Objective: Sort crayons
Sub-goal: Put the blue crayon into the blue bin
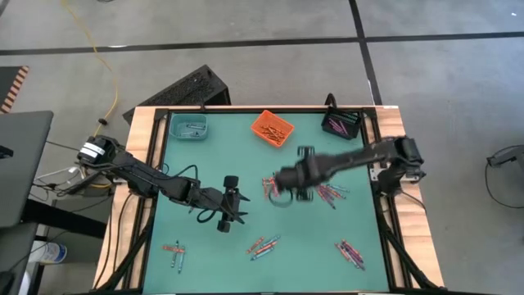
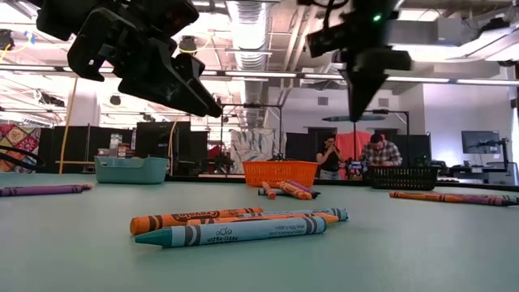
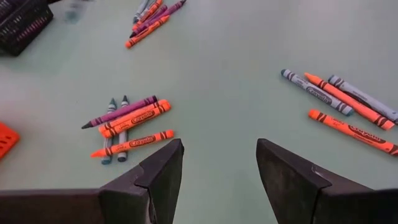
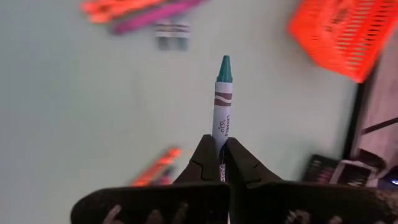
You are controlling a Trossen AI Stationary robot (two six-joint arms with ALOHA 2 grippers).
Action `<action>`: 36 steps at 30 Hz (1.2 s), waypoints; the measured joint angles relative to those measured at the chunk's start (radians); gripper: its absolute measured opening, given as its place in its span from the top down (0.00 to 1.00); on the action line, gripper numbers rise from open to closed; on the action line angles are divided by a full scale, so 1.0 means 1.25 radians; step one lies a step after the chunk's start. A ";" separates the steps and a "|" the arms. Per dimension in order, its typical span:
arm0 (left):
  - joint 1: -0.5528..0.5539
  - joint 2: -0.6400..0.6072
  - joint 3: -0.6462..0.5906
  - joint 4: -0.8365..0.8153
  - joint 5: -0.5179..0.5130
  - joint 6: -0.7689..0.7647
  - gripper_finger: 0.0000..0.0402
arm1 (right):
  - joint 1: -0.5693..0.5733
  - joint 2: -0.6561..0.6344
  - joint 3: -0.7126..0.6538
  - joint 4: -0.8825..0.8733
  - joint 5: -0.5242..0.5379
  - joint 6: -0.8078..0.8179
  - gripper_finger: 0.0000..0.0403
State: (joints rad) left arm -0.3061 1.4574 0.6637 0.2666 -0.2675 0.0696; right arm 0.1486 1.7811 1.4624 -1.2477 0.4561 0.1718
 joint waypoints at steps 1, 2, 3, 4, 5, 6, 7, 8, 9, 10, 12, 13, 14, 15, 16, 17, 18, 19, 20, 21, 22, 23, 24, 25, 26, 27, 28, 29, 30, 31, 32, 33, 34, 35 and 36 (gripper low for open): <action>0.000 0.000 0.000 -0.002 0.000 -0.003 0.52 | -0.028 -0.011 0.000 0.003 0.000 -0.028 1.00; 0.000 0.000 0.000 -0.003 0.000 -0.007 0.52 | -0.058 -0.023 0.000 0.007 0.000 -0.054 1.00; 0.000 0.000 0.000 -0.005 0.000 -0.010 0.52 | -0.085 -0.036 0.000 0.012 0.000 -0.079 1.00; 0.000 0.000 0.000 -0.011 -0.002 -0.014 0.52 | -0.112 -0.047 0.000 0.020 -0.002 -0.105 1.00; 0.000 0.000 0.000 -0.022 -0.007 -0.020 0.52 | -0.138 -0.060 0.000 0.033 -0.007 -0.132 1.00; 0.000 0.000 0.000 -0.033 -0.014 -0.024 0.52 | -0.162 -0.071 0.000 0.046 -0.020 -0.156 1.00; 0.000 0.000 0.000 -0.043 -0.026 -0.030 0.52 | -0.185 -0.081 0.000 0.065 -0.038 -0.180 1.00; 0.000 0.000 0.000 -0.049 -0.044 -0.031 0.52 | -0.207 -0.092 0.000 0.087 -0.063 -0.204 1.00; 0.000 0.000 0.000 -0.051 -0.076 -0.030 0.52 | -0.226 -0.101 0.000 0.113 -0.094 -0.226 1.00; 0.000 0.000 0.000 -0.049 -0.118 -0.029 0.52 | -0.245 -0.110 0.000 0.140 -0.126 -0.247 1.00; 0.000 0.000 0.000 -0.025 -0.210 -0.019 0.52 | -0.274 -0.127 0.000 0.200 -0.191 -0.286 1.00; 0.001 0.000 0.000 0.003 -0.246 0.000 0.52 | -0.285 -0.135 0.000 0.233 -0.223 -0.304 1.00; 0.001 0.000 0.000 0.038 -0.278 0.026 0.52 | -0.296 -0.142 0.000 0.268 -0.255 -0.321 1.00; 0.001 0.000 0.000 0.079 -0.303 0.057 0.52 | -0.303 -0.149 0.000 0.303 -0.288 -0.333 1.00; 0.002 0.000 0.000 0.126 -0.321 0.091 0.52 | -0.307 -0.155 0.000 0.334 -0.324 -0.348 1.00; 0.004 0.000 0.000 0.173 -0.332 0.126 0.52 | -0.311 -0.162 0.000 0.366 -0.360 -0.362 1.00; 0.008 0.000 0.000 0.218 -0.336 0.160 0.52 | -0.312 -0.169 0.000 0.397 -0.390 -0.374 1.00; 0.013 -0.004 0.000 0.260 -0.335 0.193 0.52 | -0.311 -0.174 0.000 0.426 -0.420 -0.386 1.00; 0.019 -0.009 0.000 0.297 -0.336 0.221 0.52 | -0.309 -0.180 0.000 0.455 -0.446 -0.395 1.00; 0.026 -0.016 0.000 0.334 -0.335 0.245 0.52 | -0.305 -0.185 0.000 0.482 -0.471 -0.404 1.00; 0.032 -0.025 0.000 0.367 -0.335 0.264 0.52 | -0.300 -0.190 0.000 0.505 -0.495 -0.415 1.00; 0.039 -0.037 0.000 0.388 -0.335 0.280 0.52 | -0.295 -0.195 0.000 0.523 -0.514 -0.424 1.00; 0.046 -0.050 0.000 0.408 -0.335 0.293 0.52 | -0.287 -0.201 0.000 0.541 -0.531 -0.434 1.00; 0.054 -0.063 0.000 0.424 -0.335 0.300 0.52 | -0.279 -0.207 0.000 0.555 -0.544 -0.445 1.00; 0.061 -0.077 0.000 0.438 -0.335 0.306 0.52 | -0.272 -0.214 0.000 0.566 -0.554 -0.458 1.00; 0.068 -0.091 0.000 0.450 -0.329 0.309 0.52 | -0.262 -0.220 0.000 0.577 -0.555 -0.470 1.00; 0.077 -0.107 0.000 0.453 -0.310 0.309 0.52 | -0.253 -0.226 0.000 0.588 -0.555 -0.481 1.00; 0.087 -0.122 0.000 0.454 -0.279 0.304 0.52 | -0.244 -0.230 0.000 0.600 -0.556 -0.493 1.00; 0.099 -0.134 0.000 0.459 -0.237 0.288 0.52 | -0.235 -0.234 0.000 0.611 -0.556 -0.504 1.00; 0.111 -0.144 0.000 0.460 -0.191 0.272 0.52 | -0.225 -0.236 0.000 0.626 -0.556 -0.515 1.00; 0.123 -0.153 0.000 0.459 -0.144 0.252 0.52 | -0.218 -0.237 0.000 0.640 -0.556 -0.524 1.00; 0.134 -0.158 0.000 0.461 -0.103 0.235 0.52 | -0.211 -0.238 0.000 0.654 -0.556 -0.533 1.00; 0.142 -0.159 0.000 0.468 -0.065 0.220 0.52 | -0.204 -0.238 0.000 0.665 -0.556 -0.540 1.00; 0.149 -0.159 0.000 0.480 -0.036 0.208 0.52 | -0.198 -0.238 0.000 0.672 -0.556 -0.546 1.00; 0.151 -0.158 0.000 0.490 -0.017 0.201 0.52 | -0.193 -0.238 0.000 0.677 -0.556 -0.552 1.00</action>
State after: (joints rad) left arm -0.1171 1.2597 0.6640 0.8787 -0.2885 0.3211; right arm -0.0928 1.4837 1.4624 -0.4015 -0.2388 -0.5186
